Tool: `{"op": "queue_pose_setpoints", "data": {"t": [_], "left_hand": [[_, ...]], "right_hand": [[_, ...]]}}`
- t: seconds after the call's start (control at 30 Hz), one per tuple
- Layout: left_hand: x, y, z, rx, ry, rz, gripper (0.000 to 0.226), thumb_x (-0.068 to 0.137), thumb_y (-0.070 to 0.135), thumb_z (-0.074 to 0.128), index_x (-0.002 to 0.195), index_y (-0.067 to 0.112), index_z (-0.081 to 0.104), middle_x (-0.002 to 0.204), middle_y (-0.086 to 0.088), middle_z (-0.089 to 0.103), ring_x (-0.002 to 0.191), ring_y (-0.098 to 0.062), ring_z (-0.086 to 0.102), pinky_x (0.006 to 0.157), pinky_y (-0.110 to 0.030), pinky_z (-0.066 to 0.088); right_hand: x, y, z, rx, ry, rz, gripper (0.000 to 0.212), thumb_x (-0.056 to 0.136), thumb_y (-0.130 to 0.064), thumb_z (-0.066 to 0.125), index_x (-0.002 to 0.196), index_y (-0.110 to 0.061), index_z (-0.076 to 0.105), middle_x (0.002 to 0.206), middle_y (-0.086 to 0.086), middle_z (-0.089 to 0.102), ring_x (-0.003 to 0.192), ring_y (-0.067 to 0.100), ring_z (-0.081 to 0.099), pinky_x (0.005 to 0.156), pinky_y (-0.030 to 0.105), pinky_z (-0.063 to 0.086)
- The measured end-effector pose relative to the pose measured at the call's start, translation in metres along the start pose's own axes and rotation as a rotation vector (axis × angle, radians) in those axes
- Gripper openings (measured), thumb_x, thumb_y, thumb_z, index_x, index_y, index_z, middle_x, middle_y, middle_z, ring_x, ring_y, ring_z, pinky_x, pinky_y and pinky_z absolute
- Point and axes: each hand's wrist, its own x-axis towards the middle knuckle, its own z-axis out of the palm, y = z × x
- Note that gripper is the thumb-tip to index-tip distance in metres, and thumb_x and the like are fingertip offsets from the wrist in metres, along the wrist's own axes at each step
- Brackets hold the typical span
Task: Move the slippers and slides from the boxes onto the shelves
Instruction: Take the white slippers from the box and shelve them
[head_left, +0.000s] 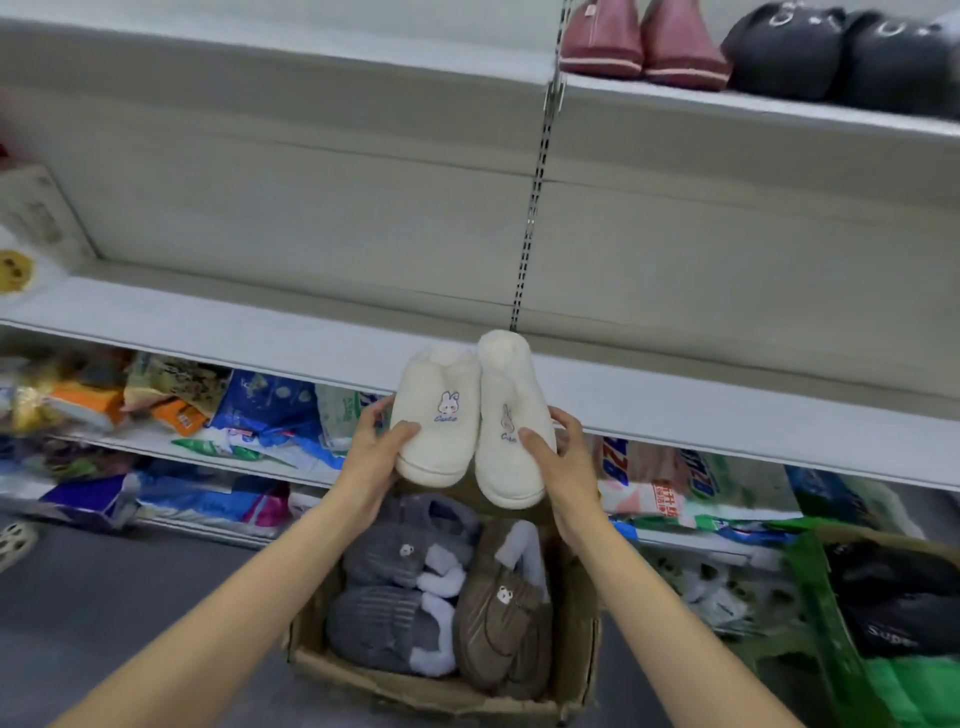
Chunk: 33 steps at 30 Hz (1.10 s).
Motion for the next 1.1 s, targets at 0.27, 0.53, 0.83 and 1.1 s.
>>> {"op": "queue_pose_setpoints", "data": {"t": [0.27, 0.53, 0.83, 1.1], "left_hand": [[-0.036, 0.087, 0.021, -0.006, -0.084, 0.245, 0.055, 0.087, 0.015, 0.073, 0.131, 0.029, 0.043, 0.121, -0.014, 0.066, 0.1, -0.027, 0.067, 0.079, -0.04, 0.057], [-0.058, 0.153, 0.023, -0.014, -0.147, 0.43, 0.086, 0.061, 0.044, 0.08, 0.136, 0.035, 0.04, 0.112, -0.003, 0.075, 0.107, -0.028, 0.069, 0.083, -0.041, 0.056], [-0.02, 0.268, 0.026, -0.057, -0.21, 0.547, 0.059, 0.086, 0.024, 0.07, 0.138, 0.031, 0.043, 0.117, -0.007, 0.073, 0.098, -0.021, 0.069, 0.072, -0.027, 0.056], [0.073, 0.382, 0.038, -0.015, -0.247, 0.473, 0.037, 0.095, 0.016, 0.063, 0.13, 0.013, 0.054, 0.118, -0.006, 0.067, 0.092, -0.017, 0.068, 0.063, -0.024, 0.058]], "right_hand": [[-0.013, -0.105, -0.005, 0.016, -0.056, -0.21, 0.05, 0.087, -0.02, 0.074, 0.13, -0.026, 0.049, 0.12, -0.006, 0.064, 0.105, 0.013, 0.066, 0.085, 0.036, 0.06], [-0.016, -0.184, 0.007, 0.106, -0.101, -0.322, 0.047, 0.086, -0.02, 0.075, 0.125, -0.037, 0.054, 0.112, -0.009, 0.073, 0.102, 0.024, 0.07, 0.083, 0.051, 0.06], [0.017, -0.279, 0.064, 0.177, -0.048, -0.475, 0.046, 0.086, -0.017, 0.074, 0.127, -0.024, 0.056, 0.108, 0.003, 0.075, 0.1, 0.028, 0.072, 0.083, 0.044, 0.059], [0.107, -0.363, 0.121, 0.106, 0.025, -0.415, 0.04, 0.086, -0.023, 0.073, 0.123, -0.011, 0.062, 0.112, 0.006, 0.073, 0.1, 0.023, 0.071, 0.09, 0.041, 0.057]]}}
